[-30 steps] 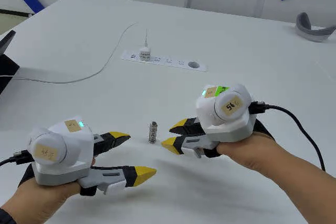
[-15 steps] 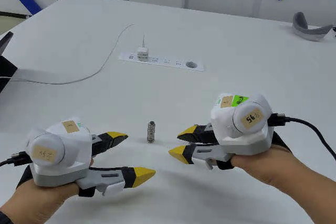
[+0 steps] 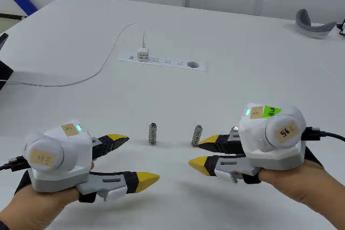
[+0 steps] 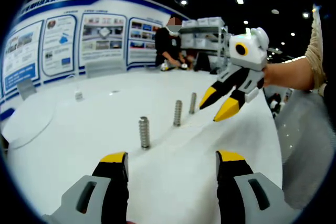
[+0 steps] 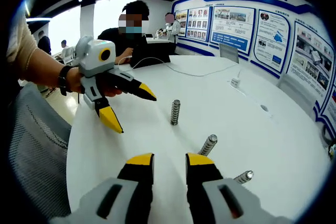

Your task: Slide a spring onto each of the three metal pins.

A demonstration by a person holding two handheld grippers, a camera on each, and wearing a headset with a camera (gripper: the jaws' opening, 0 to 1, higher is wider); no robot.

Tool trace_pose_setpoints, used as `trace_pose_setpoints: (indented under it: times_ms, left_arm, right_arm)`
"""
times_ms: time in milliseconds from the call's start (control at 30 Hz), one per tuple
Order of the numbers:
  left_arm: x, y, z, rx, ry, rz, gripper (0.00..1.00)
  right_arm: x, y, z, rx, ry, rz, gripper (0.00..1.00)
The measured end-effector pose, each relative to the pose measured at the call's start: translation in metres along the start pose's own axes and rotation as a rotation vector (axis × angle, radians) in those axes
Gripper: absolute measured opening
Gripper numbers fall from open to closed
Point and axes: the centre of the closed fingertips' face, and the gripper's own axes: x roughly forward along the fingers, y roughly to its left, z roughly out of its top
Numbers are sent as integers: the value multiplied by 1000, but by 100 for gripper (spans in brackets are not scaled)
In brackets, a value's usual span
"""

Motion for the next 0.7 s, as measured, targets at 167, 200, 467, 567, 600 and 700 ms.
trace_pose_setpoints:
  times_ms: [167, 200, 467, 567, 600, 700]
  left_arm:
    - [-1, 0, 0, -2, 1, 2, 70]
    - [-1, 1, 0, -2, 1, 2, 70]
    - [-2, 1, -1, -3, 2, 4, 71]
    - [-2, 1, -1, -4, 3, 5, 71]
    - [-2, 0, -1, -3, 4, 5, 71]
    - [-1, 0, -1, -3, 6, 4, 72]
  right_arm:
    - [-11, -8, -7, 15, -2, -25, 25]
    - [-14, -11, -9, 18, -3, -31, 26]
    - [-29, -26, -25, 42, 3, -74, 28]
    - [-36, -30, -32, 48, 9, -85, 29]
    - [-38, -33, -35, 49, 8, -92, 29]
    - [-44, -37, -40, 47, 8, -100, 31]
